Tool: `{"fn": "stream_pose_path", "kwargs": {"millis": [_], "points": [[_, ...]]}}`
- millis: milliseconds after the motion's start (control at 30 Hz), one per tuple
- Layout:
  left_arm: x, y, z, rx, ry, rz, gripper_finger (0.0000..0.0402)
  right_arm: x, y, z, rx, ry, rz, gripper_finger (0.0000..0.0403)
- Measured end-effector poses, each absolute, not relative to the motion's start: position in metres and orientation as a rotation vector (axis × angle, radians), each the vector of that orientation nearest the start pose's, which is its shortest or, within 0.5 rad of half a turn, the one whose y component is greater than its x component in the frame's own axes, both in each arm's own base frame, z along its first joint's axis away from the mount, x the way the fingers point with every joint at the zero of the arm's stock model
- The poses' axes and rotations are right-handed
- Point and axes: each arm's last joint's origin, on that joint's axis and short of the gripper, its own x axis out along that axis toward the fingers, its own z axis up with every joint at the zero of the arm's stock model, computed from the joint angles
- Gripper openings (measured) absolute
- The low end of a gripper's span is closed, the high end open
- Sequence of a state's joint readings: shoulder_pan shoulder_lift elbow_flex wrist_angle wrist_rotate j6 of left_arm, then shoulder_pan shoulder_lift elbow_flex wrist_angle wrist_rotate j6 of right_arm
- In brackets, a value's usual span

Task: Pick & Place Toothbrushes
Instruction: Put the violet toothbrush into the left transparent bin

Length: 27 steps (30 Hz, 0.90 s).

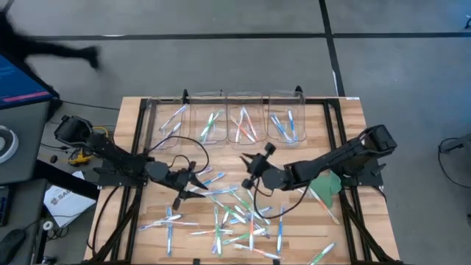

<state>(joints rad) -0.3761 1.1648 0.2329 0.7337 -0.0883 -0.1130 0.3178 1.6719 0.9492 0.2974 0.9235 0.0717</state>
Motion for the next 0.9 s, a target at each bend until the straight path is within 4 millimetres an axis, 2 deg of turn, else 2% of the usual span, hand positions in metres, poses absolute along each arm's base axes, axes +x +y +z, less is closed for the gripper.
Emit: {"fn": "stream_pose_path", "kwargs": {"millis": [200, 267, 500, 567, 700, 900], "points": [[0.191, -0.073, 0.173, -0.052, 0.147, -0.282, 0.0192, 0.350, 0.096, 0.211, -0.248, 0.297, -0.460, 0.0048], [0.192, -0.073, 0.181, 0.032, 0.089, -0.288, 0.0207, 0.352, 0.098, 0.215, -0.258, 0.275, -0.416, 0.0048], [0.187, -0.073, 0.220, 0.195, -0.095, -0.296, 0.0218, 0.353, 0.106, 0.219, -0.278, 0.238, -0.292, 0.0048], [0.187, -0.071, 0.227, 0.278, -0.050, -0.255, 0.0212, 0.352, 0.107, 0.218, -0.282, 0.244, -0.289, 0.0048], [0.191, -0.067, 0.245, 0.375, 0.152, -0.068, 0.0198, 0.352, 0.107, 0.218, -0.284, 0.246, -0.288, 0.0048], [0.201, -0.089, 0.276, 0.473, 0.388, -0.046, 0.0181, 0.352, 0.108, 0.217, -0.328, 0.261, -0.280, 0.0048]]}}
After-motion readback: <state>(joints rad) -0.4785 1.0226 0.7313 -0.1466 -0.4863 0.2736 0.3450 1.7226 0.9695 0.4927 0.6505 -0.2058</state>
